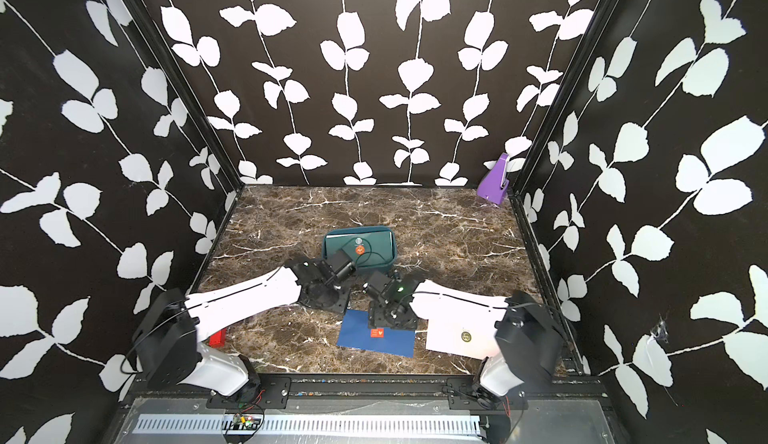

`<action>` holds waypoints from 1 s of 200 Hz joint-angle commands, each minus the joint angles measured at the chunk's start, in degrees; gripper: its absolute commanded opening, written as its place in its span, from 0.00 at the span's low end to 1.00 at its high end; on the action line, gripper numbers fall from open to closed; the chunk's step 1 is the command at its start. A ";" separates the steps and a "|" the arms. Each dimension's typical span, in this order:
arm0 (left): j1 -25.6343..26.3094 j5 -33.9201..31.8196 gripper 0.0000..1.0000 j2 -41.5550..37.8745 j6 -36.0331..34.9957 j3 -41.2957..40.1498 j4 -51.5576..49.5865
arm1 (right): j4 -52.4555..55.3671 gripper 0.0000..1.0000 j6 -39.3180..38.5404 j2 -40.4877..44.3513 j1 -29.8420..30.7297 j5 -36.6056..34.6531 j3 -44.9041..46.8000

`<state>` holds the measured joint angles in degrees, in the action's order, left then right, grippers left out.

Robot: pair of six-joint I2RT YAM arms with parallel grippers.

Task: Put the sealed envelopes into the storage box
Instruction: Move the envelope to the center of the board.

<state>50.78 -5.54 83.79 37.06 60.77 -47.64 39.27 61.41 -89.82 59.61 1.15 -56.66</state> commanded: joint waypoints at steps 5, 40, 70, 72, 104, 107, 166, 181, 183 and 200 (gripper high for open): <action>-1.24 -2.71 0.56 -1.55 1.46 0.75 -5.13 | -0.96 0.81 4.83 -4.38 2.58 -1.36 -3.38; -4.73 -2.85 0.56 -4.31 1.18 -0.33 -6.46 | -4.55 0.79 7.51 -9.03 3.54 -1.97 -3.31; -7.04 -1.74 0.56 -6.24 0.85 -1.55 -7.12 | -6.53 0.79 3.52 -13.29 3.22 -1.72 -5.12; -7.15 -1.60 0.56 -6.30 0.87 -1.67 -7.16 | -6.74 0.79 2.97 -13.65 3.05 -1.58 -5.23; -8.22 -1.04 0.57 -6.62 1.23 -3.05 -6.88 | -7.90 0.79 -5.08 -17.96 0.80 1.13 -8.72; -8.36 -0.88 0.57 -6.58 1.27 -3.17 -6.74 | -7.93 0.79 -5.74 -18.32 0.59 1.42 -9.11; -8.54 6.05 0.58 -5.30 2.69 -6.13 -1.41 | -1.49 0.97 -12.44 -10.93 -1.43 0.02 -13.71; -8.51 8.18 0.59 -5.00 2.66 -7.66 1.72 | -0.77 0.98 -11.87 -7.94 -3.05 0.10 -11.03; -8.58 8.38 0.58 -4.90 2.60 -7.81 2.10 | -0.73 0.99 -11.73 -7.57 -3.37 0.09 -10.47; -8.52 9.59 0.59 -3.97 1.82 -10.17 6.06 | -2.49 0.99 -10.93 -4.59 -5.60 0.23 -5.18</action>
<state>42.59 0.34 78.65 39.22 53.63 -47.31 36.03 50.81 -99.74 57.04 2.42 -67.33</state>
